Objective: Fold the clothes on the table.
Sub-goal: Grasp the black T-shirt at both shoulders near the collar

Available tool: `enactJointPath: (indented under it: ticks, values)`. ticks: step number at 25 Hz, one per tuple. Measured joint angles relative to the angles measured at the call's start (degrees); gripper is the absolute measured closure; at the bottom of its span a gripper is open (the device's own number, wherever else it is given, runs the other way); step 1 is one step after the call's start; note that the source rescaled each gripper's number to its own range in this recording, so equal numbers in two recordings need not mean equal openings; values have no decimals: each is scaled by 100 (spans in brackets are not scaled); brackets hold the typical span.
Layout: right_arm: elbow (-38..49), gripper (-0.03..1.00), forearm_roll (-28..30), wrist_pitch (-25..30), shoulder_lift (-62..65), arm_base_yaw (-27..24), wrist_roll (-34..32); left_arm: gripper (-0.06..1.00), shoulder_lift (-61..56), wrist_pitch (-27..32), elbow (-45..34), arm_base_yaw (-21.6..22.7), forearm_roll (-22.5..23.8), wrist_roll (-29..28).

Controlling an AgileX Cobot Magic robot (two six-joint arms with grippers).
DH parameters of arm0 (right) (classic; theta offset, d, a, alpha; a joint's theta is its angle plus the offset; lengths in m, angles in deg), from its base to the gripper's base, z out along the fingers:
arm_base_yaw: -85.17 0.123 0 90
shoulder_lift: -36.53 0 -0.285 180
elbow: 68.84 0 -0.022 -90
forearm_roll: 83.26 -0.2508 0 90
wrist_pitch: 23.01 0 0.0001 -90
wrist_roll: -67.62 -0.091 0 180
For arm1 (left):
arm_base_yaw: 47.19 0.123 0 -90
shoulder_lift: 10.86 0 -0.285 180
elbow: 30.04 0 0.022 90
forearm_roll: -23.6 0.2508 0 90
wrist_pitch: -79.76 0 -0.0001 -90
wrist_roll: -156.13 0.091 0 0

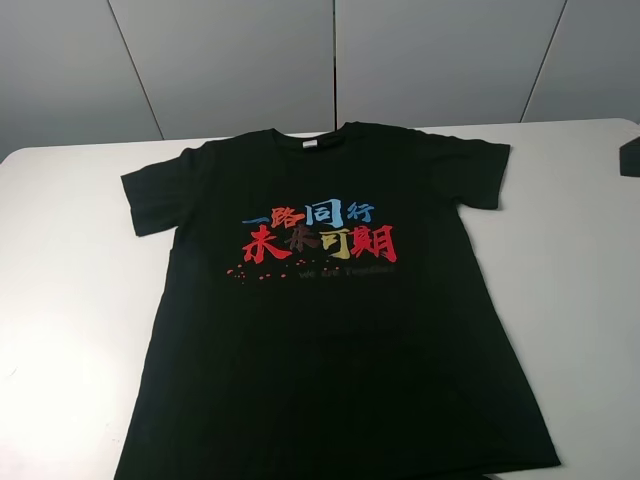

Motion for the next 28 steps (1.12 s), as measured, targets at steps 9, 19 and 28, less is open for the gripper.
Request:
enactJointPath:
  ticks: [9, 19, 28]
  values:
    - [-596, -3, -82, -275, -1899, 95, 984, -5, 1838, -786, 56, -22, -457, 917]
    - [-1127, -3, -61, -748, -3593, 1228, 1266, -5, 3789, -639, 928, -831, -447, 954]
    - [-1533, -3, -221, -744, -4954, 1265, 1695, -5, 5387, -511, 1649, -854, 230, 524]
